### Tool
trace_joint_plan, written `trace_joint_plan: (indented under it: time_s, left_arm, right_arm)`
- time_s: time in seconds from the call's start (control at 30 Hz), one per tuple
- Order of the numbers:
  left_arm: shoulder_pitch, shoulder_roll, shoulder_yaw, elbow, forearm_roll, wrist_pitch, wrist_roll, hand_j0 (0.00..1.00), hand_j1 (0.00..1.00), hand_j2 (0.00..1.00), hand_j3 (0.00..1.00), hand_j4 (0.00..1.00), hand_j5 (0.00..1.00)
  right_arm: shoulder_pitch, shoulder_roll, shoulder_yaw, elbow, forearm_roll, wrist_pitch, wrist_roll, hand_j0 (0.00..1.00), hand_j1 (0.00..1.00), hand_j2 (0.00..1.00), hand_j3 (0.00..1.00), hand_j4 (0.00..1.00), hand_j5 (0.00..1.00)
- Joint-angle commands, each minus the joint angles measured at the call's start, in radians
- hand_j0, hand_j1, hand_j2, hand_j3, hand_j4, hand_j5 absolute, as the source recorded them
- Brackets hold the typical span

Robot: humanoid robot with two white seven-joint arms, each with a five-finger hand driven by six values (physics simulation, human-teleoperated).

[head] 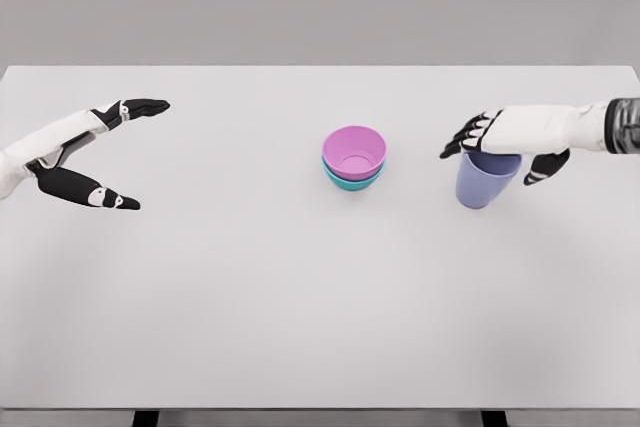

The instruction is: Stacking bowl and cup with both arms

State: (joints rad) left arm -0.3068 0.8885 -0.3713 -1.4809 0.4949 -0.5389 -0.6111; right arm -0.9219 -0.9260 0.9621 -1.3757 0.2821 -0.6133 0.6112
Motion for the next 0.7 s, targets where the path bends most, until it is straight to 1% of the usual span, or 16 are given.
trace_joint_plan:
  time_s: [0.0,0.07,0.13,0.2,0.3,0.37,0.57,0.67]
  left_arm:
    - [0.0,0.001,0.0,0.001,0.007,0.002,0.0,1.0,1.0,1.0,1.0,1.0,1.0]
    - [0.0,0.001,0.0,0.001,0.008,0.002,0.0,1.0,1.0,1.0,1.0,1.0,1.0]
    - [0.0,0.001,0.0,0.001,0.008,0.002,0.0,1.0,1.0,1.0,1.0,1.0,1.0]
    - [0.0,0.001,0.0,0.001,0.008,0.002,0.0,1.0,1.0,1.0,1.0,1.0,1.0]
    - [0.0,0.001,0.0,0.001,0.008,0.002,0.0,1.0,1.0,1.0,1.0,1.0,1.0]
    - [0.0,0.001,0.0,0.001,0.008,0.002,0.0,1.0,1.0,1.0,1.0,1.0,1.0]
    - [0.0,0.001,0.0,0.001,0.007,0.002,0.0,1.0,1.0,1.0,1.0,1.0,1.0]
    - [0.0,0.001,0.0,0.001,0.007,0.002,0.0,1.0,1.0,1.0,1.0,1.0,1.0]
  right_arm:
    - [0.0,-0.001,0.006,0.003,-0.004,0.002,0.0,0.94,0.94,0.94,0.94,0.94,0.94]
    - [-0.002,0.015,0.014,0.006,-0.006,0.002,0.0,0.85,0.85,0.85,0.85,0.85,0.85]
    - [-0.009,0.016,0.012,0.006,-0.015,0.002,0.0,0.73,0.73,0.73,0.73,0.73,0.73]
    - [-0.012,0.016,0.012,0.006,-0.015,0.002,0.0,0.68,0.68,0.68,0.68,0.68,0.68]
    - [-0.02,0.018,0.01,0.006,-0.02,0.002,0.0,0.67,0.67,0.67,0.67,0.67,0.67]
    - [-0.02,0.018,0.01,0.006,-0.023,0.002,0.0,0.65,0.65,0.65,0.65,0.65,0.65]
    - [-0.04,0.027,-0.005,0.007,-0.032,0.002,0.0,0.65,0.65,0.65,0.65,0.65,0.65]
    - [-0.048,0.049,-0.005,0.01,-0.038,0.002,0.0,0.65,0.65,0.65,0.65,0.65,0.65]
